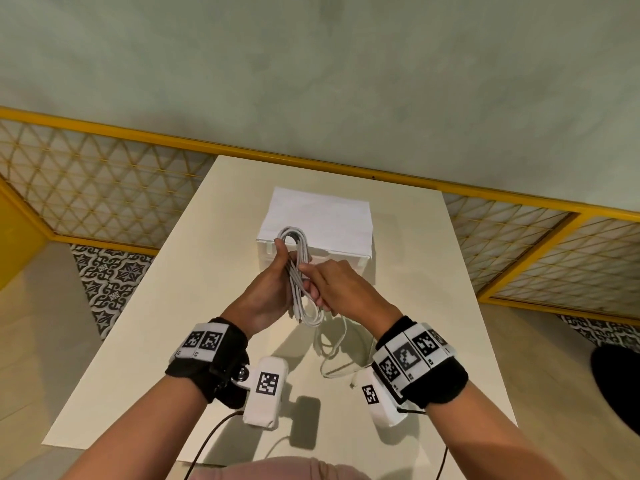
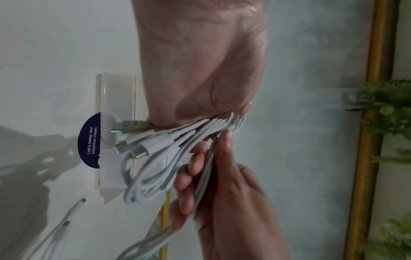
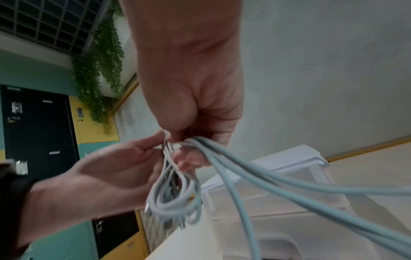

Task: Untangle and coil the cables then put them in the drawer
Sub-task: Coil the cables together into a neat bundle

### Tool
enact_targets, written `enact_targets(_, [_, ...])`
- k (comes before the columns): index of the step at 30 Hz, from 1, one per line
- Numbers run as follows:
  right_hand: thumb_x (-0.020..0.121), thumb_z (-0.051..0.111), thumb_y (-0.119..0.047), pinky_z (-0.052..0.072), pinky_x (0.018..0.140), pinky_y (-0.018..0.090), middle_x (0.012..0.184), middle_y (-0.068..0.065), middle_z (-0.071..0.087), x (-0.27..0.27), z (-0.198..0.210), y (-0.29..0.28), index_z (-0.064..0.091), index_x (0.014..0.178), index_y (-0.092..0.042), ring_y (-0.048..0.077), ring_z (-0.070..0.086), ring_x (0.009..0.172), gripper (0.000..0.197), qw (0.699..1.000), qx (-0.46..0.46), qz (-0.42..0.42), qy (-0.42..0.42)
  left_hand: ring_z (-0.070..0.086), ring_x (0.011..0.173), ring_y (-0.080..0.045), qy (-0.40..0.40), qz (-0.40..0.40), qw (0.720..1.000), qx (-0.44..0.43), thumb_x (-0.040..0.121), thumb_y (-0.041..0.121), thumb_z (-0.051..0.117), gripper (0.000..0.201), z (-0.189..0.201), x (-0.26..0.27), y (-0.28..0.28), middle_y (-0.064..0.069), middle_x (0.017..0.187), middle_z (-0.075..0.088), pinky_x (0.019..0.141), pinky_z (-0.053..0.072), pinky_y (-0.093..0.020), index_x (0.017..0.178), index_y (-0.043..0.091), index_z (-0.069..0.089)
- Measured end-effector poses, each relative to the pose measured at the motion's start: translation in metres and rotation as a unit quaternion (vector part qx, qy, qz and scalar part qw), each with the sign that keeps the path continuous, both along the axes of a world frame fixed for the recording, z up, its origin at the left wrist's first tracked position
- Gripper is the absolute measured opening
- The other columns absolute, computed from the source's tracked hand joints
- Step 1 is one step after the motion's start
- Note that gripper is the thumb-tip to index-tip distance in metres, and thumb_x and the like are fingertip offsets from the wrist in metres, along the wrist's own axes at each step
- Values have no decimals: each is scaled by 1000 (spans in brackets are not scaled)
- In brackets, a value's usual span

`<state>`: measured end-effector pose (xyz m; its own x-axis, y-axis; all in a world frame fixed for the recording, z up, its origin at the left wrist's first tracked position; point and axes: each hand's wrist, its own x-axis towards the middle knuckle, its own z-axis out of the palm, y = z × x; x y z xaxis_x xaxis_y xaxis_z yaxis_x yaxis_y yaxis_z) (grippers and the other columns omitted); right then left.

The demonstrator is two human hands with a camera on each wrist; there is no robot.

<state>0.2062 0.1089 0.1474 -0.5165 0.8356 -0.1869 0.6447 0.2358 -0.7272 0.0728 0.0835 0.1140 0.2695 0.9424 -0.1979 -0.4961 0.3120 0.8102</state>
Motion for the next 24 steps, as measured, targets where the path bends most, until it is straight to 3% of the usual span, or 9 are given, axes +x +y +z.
enact_targets(5, [100, 33, -40, 39, 43, 22, 52, -5, 50, 2, -1, 2, 49, 60, -22, 2, 46, 33, 47, 999, -33, -20, -12, 61, 55, -17, -49, -30, 998, -35, 93, 59, 15, 69, -2, 1, 4, -1, 62, 61, 61, 55, -30, 108, 6, 56])
enact_targets(10, [99, 34, -44, 35, 40, 11, 53, -6, 50, 3, -6, 6, 52, 63, -19, 4, 46, 40, 47, 998, -56, -16, -7, 61, 55, -22, -74, -27, 996, -47, 92, 62, 17, 67, -5, 1, 6, -6, 58, 60, 64, 56, -32, 87, 9, 57])
enact_targets(12, [98, 35, -47, 39, 45, 16, 54, -3, 52, 5, -8, 7, 55, 65, -18, 11, 48, 44, 48, 996, -80, -30, 23, 61, 58, -28, -93, -24, 995, -36, 90, 65, 16, 67, -5, 0, 7, -10, 60, 60, 67, 55, -37, 83, 11, 55])
enact_targets(14, [97, 34, -50, 45, 49, 21, 52, 0, 55, 9, -8, 8, 57, 69, -14, 15, 53, 43, 51, 992, -110, -26, 47, 62, 58, -29, -100, 5, 995, -24, 91, 65, 12, 67, -4, -2, 9, -12, 61, 61, 65, 55, -34, 81, 11, 51])
enact_targets(17, [100, 32, -42, 48, 55, 25, 51, 1, 59, 12, -3, 7, 55, 75, -13, 18, 59, 45, 44, 994, -103, 16, 29, 62, 56, -13, -100, 108, 988, -45, 92, 63, 14, 61, -5, -7, 15, 0, 70, 54, 56, 52, -22, 80, 14, 49])
enact_targets(20, [100, 36, -36, 47, 54, 25, 52, 1, 58, 9, -1, 7, 53, 74, -15, 18, 58, 45, 38, 998, -57, 33, 12, 59, 54, -9, -86, 153, 984, -42, 90, 66, 14, 60, -6, -8, 18, 4, 71, 47, 53, 49, -21, 78, 18, 47])
enact_targets(24, [98, 37, -44, 48, 51, 23, 53, 6, 62, 8, -3, 5, 58, 72, -8, 21, 62, 45, 49, 993, -106, 45, -1, 52, 60, -6, -81, 218, 972, -44, 91, 66, 13, 57, -3, -9, 22, 6, 71, 42, 66, 41, -22, 76, 20, 43])
